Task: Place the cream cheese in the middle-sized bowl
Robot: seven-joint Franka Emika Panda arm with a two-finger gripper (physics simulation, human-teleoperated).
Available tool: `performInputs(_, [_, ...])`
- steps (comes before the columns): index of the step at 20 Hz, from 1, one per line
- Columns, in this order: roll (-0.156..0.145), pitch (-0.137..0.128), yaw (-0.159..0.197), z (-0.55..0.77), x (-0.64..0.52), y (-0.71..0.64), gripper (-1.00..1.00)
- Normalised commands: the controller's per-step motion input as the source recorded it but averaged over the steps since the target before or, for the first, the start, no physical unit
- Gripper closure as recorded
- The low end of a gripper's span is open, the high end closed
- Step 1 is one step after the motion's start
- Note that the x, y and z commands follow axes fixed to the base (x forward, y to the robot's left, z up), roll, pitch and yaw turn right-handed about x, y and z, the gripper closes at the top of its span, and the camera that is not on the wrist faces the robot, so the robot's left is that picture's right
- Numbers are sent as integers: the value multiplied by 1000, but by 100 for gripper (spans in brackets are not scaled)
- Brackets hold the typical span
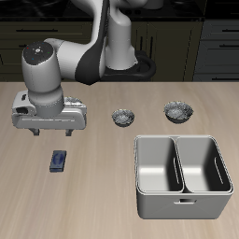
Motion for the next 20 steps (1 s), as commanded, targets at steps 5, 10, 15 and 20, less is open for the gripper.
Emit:
performInputs(5, [10, 29, 6, -288, 6, 40, -100])
performInputs(10, [-1, 22, 4, -242, -10, 19, -100])
performInputs(15, [-6, 26, -1, -226, -18, -54, -100])
performInputs(20, [-4, 39, 7, -295, 8, -28, -100])
